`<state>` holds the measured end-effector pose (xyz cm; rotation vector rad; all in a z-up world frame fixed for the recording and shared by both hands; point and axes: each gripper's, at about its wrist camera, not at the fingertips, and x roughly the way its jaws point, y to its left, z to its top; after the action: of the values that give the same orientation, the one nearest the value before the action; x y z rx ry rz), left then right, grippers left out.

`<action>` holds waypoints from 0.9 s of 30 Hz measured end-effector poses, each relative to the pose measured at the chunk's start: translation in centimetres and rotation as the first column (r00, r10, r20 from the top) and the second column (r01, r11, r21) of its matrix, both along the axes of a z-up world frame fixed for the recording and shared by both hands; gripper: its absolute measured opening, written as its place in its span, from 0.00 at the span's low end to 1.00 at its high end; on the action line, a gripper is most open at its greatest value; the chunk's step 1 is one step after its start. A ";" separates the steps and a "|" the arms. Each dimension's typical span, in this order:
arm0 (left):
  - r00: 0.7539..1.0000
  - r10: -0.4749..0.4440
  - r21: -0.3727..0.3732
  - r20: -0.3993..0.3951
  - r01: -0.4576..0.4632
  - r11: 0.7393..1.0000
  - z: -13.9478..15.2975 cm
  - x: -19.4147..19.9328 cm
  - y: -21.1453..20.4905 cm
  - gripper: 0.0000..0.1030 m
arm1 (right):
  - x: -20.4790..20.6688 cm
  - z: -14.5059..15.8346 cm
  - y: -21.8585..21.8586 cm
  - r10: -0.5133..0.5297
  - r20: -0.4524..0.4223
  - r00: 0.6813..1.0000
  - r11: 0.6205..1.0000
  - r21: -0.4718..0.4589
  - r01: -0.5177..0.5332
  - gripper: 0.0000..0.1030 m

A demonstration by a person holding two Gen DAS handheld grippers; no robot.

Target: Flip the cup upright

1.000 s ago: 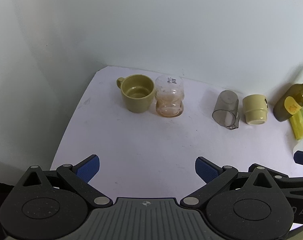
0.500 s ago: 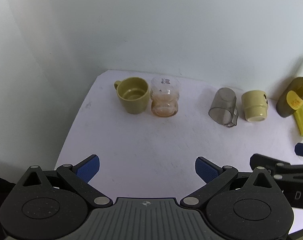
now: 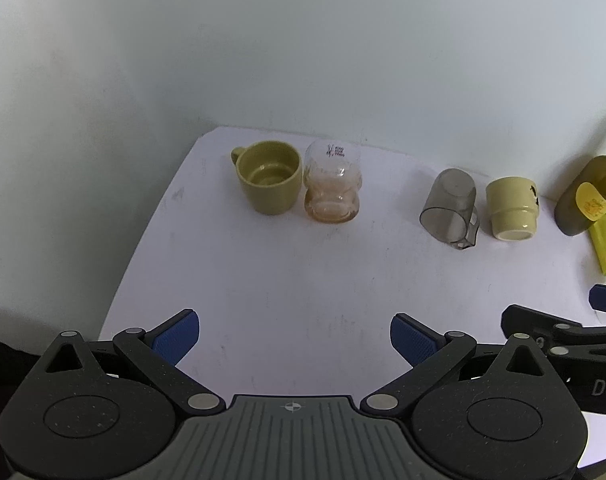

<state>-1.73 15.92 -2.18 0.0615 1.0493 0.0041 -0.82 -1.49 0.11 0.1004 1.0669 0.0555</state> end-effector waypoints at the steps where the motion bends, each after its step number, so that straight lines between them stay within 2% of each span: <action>1: 1.000 -0.002 -0.010 0.017 0.002 1.000 0.4 0.2 0.4 1.00 | 0.3 0.3 0.3 -0.005 0.010 1.000 1.000 -0.004 0.005 1.00; 6: 0.999 -0.016 -0.008 0.035 0.016 1.000 0.4 1.4 1.5 1.00 | 0.6 0.2 1.2 -0.017 0.010 1.000 1.000 -0.016 0.018 1.00; 8: 0.998 -0.017 -0.031 0.060 0.018 0.999 0.0 1.7 2.4 1.00 | 0.4 -0.1 1.5 -0.034 -0.001 0.999 0.999 -0.012 0.034 1.00; 13: 0.993 -0.044 -0.026 0.110 0.047 0.999 -1.0 2.6 2.5 1.00 | 0.1 -0.7 1.7 -0.067 0.005 0.998 0.998 -0.012 0.067 1.00; 16: 0.993 -0.050 -0.077 0.107 0.058 0.995 -1.1 3.6 2.7 0.98 | -0.3 -0.5 1.7 -0.099 0.044 0.994 0.994 -0.032 0.101 0.99; 22: 0.977 -0.075 -0.109 0.198 0.098 0.989 -0.3 4.2 3.2 0.99 | -1.1 0.1 2.7 -0.096 0.182 0.979 0.994 -0.038 0.105 1.00; 27: 0.980 -0.057 -0.116 0.192 0.081 0.990 -2.2 5.0 3.3 0.99 | -2.2 -0.4 2.7 -0.095 0.174 0.980 0.994 -0.039 0.103 1.00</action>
<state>3.23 19.24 -4.39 -0.0144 0.8552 -0.1163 -3.02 1.17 -0.31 0.1033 0.8893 -0.0507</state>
